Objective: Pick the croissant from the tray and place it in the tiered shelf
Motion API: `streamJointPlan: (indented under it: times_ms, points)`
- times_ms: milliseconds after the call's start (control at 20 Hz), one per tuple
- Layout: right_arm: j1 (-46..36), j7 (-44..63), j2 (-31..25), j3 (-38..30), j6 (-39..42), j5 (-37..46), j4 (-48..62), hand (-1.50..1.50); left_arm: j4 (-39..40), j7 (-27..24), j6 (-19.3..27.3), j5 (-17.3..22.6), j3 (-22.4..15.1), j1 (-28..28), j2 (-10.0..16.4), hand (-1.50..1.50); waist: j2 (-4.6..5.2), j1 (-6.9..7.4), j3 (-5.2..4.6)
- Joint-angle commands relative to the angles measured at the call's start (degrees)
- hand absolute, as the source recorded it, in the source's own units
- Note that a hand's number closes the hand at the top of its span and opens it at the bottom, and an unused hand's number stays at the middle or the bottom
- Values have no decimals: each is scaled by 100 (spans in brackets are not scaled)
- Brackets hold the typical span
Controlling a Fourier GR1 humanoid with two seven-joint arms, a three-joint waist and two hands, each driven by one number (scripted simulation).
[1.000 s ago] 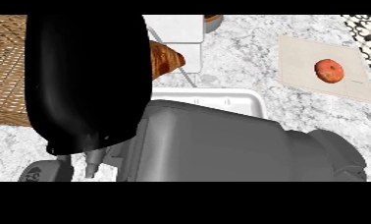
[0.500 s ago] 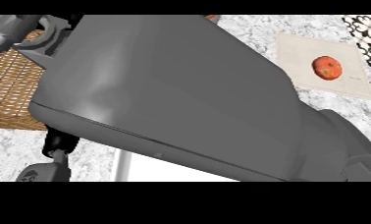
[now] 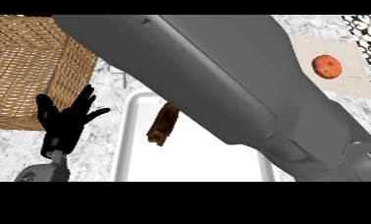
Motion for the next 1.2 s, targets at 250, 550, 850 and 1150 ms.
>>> streamJointPlan:
  times_ms: [250,550,850,1150]
  points:
    - [-164,-761,-138,-336,98,112,1192,150,-74,117,29,-117,-69,219,-31,0,20,4,-13]
    - [-221,-1268,-59,-423,-472,281,1974,150,-11,179,-19,-60,0,21,-22,0,47,49,-17]
    - [-234,-1761,1,-543,-729,285,2379,150,123,138,44,-191,-20,-96,-53,0,55,59,-17]
    - [-445,-2051,33,-631,-810,187,2661,150,-63,161,-68,-178,-107,80,-93,0,48,114,-17]
